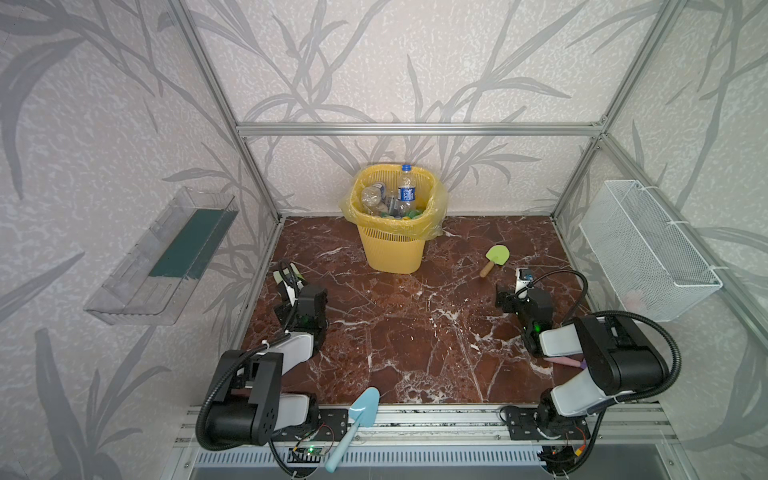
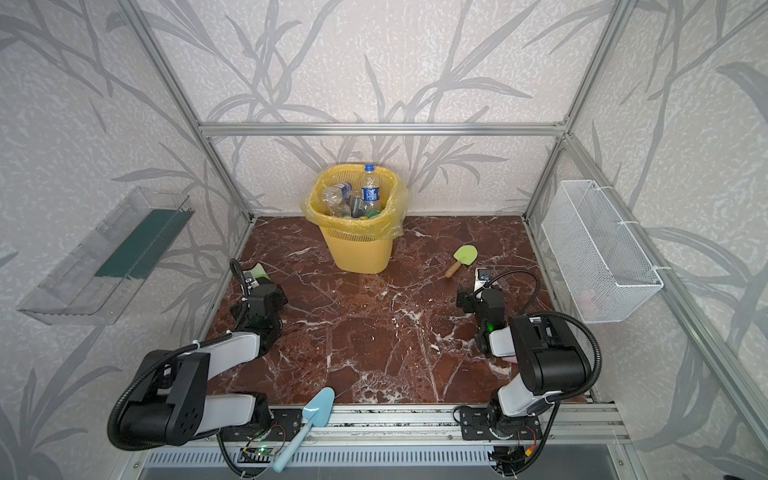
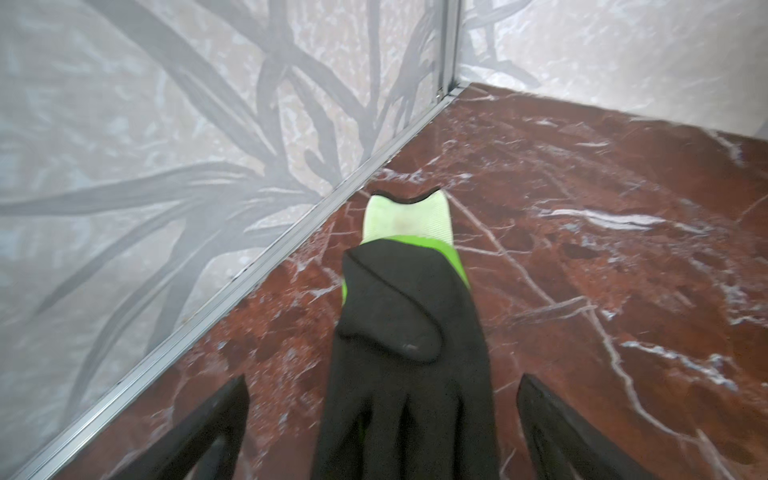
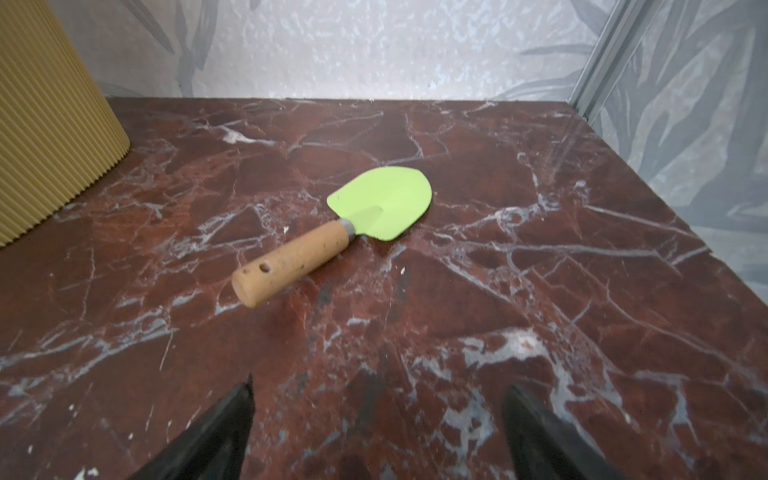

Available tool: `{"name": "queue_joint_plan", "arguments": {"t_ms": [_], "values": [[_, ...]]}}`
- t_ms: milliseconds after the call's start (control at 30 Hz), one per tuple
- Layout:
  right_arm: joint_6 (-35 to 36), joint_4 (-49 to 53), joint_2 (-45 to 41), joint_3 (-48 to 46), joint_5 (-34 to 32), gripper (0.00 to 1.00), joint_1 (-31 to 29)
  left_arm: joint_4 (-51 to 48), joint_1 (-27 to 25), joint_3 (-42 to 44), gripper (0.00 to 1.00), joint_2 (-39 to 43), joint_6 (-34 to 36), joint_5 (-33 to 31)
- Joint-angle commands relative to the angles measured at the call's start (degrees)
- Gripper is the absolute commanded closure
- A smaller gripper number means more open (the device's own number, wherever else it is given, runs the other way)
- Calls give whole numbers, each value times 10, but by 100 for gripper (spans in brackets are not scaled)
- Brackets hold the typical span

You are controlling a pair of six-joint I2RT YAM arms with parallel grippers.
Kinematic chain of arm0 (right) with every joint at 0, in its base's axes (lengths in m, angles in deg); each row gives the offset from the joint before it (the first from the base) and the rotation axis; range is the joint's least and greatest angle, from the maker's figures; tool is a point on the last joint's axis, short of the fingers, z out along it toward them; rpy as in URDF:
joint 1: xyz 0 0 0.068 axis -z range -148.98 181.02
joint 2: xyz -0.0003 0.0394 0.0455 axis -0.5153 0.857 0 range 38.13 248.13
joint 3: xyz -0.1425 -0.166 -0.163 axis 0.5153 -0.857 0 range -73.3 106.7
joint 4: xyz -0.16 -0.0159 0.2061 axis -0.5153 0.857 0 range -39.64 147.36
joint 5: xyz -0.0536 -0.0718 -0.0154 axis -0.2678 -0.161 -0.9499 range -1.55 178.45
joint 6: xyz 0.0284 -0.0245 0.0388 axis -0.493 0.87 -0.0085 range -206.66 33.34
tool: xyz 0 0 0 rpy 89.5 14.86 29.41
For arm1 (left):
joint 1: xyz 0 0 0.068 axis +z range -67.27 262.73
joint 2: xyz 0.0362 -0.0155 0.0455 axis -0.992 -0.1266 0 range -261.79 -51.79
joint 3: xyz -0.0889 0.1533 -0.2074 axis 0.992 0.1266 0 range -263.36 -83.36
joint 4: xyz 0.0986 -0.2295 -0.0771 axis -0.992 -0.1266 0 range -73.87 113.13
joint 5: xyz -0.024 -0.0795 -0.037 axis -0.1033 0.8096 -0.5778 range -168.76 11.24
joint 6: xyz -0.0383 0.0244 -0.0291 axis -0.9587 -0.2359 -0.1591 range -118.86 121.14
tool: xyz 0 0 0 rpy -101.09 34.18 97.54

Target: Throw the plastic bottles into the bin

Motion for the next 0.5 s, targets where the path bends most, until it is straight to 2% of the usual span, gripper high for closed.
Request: {"name": "queue_joint_plan", "arguments": {"t_ms": [0,33,133,200,300,367,467], "values": [[11,3,-7,23,9,1,1,106,9,-21,0,-49,61,74],[8,18,-8,31,5,1,1,59,9,-42,0,-48,60,89],[11,18,-7,31,4,1,1,49,9,-58,0,-67,73,117],[11,17,-6,31,3,1,0,61,10,-54,0,-72,78,136],[12,17,-6,32,3,1,-1,168,15,-19,0,-104,85,150],[12,16,-7,32,2,1,-1,118,16,-30,0,-90,82,155],[12,15,-6,31,4,1,-1,124,18,-29,1,-92,82,156]]}}
